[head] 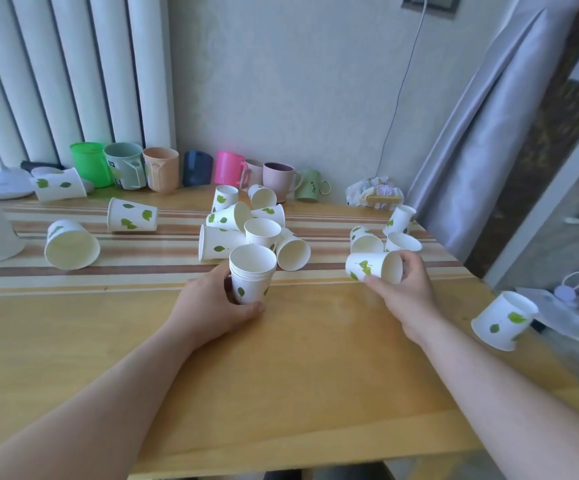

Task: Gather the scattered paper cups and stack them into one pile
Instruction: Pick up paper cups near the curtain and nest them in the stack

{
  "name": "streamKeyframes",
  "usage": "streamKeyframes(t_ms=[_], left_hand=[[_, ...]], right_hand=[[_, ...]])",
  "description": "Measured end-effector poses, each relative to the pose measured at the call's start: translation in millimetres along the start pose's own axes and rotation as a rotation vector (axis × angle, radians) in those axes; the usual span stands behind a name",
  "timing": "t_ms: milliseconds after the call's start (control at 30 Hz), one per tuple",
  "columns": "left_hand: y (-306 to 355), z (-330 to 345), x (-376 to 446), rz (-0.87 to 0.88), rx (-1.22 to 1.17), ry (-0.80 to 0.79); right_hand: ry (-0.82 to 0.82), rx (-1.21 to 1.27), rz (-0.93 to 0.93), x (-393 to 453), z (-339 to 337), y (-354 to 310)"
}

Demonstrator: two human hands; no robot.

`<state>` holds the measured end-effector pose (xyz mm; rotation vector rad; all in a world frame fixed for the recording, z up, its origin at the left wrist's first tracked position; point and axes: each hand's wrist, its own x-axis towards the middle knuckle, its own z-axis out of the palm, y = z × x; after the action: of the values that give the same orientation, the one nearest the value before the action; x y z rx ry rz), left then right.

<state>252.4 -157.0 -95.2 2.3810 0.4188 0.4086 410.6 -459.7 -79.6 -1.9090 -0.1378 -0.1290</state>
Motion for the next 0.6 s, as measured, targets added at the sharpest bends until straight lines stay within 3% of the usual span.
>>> streamKeyframes(t_ms=[167, 300, 367, 500, 600], left_hand=[[-0.8, -0.5, -1.1, 0.01, -0.004, -0.031], [-2.1, -1.0, -1.4, 0.01, -0.004, -0.055], [-2.8, -1.2, -2.0, 0.015, 0.004, -0.055], [-1.6, -1.1, -2.1, 0.029, 0.017, -0.048], [-2.2, -0.7, -1.8, 0.036, 0.027, -0.049]], right_hand=[[-0.042, 0.02, -0.08, -18.0, -11.8, -16.3], [-0.222, -0.306, -0.155, -32.1, 0.7, -20.7], [-0.254, -0.339, -0.173, -37.8, 10.4, -22.0], [-0.115, -0.085, -0.133, -42.4, 34.0, -43.8], [-0.138, 0.277, -0.079, -47.5, 63.5, -80.6]])
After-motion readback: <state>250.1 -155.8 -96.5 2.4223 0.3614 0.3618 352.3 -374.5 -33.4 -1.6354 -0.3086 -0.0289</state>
